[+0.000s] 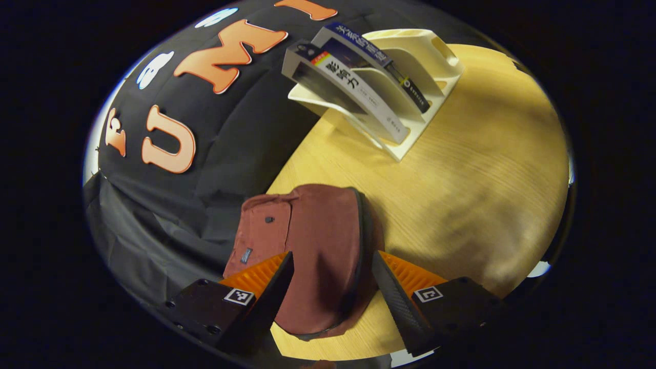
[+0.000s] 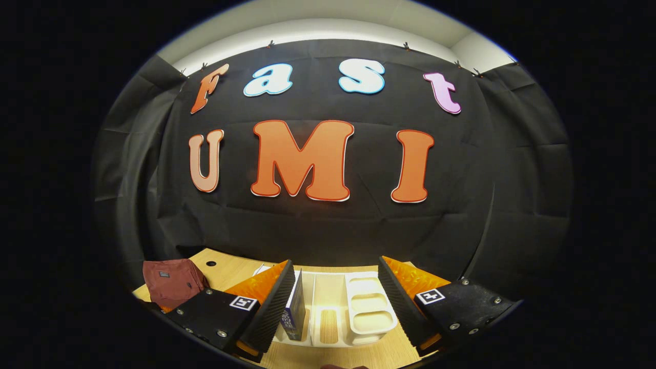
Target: Open the schoolbag, grab two books from the bookshelf and put them into the schoolbag.
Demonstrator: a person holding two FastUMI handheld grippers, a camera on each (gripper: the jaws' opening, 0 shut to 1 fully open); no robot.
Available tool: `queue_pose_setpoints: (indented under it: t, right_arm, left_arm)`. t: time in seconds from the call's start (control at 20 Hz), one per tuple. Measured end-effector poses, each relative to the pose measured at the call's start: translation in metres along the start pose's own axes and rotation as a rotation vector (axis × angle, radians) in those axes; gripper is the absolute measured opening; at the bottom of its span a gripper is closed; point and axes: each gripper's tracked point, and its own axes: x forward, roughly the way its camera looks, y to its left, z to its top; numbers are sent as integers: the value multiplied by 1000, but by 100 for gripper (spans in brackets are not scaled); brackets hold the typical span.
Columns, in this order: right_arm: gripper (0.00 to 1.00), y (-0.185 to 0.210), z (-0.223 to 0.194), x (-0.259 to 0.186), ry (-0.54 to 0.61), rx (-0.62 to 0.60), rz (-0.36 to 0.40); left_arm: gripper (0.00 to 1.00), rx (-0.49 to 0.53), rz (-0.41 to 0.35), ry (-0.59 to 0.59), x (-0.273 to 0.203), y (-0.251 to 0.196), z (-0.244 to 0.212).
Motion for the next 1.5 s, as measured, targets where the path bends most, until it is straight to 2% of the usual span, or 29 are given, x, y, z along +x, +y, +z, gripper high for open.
queue_pose_setpoints:
  t: [0.2,0.35,0.5,0.6,0.7,0.75,0.8,0.9,0.95,1.15,1.5]
  right_arm:
    - [97,1,-2,0,3,3,-1]
    - [97,2,-2,-1,1,-4,0]
    - [97,4,-4,0,8,-3,-1]
    - [97,7,-2,1,8,0,3]
    - [96,11,-2,2,8,-6,12]
    - [96,13,-2,2,8,-11,14]
    - [96,15,-1,3,8,-14,20]
    - [97,19,0,5,10,-24,28]
    - [97,21,1,6,11,-31,30]
    - [97,27,4,16,32,-53,33]
    - [96,45,11,38,101,-111,69]
  left_arm:
    - [96,27,62,53,2,12,-9]
    - [93,59,123,23,-7,32,3]
    - [90,43,115,40,-2,34,0]
    - [84,51,108,65,9,29,-3]
    - [71,60,117,71,15,32,-1]
    - [58,56,105,77,20,32,-2]
    - [60,51,98,87,22,33,-2]
    - [25,26,77,103,24,36,-2]
    - [18,8,51,117,25,37,-3]
    - [11,-54,-17,136,24,52,2]
    - [8,-148,-131,143,17,95,8]
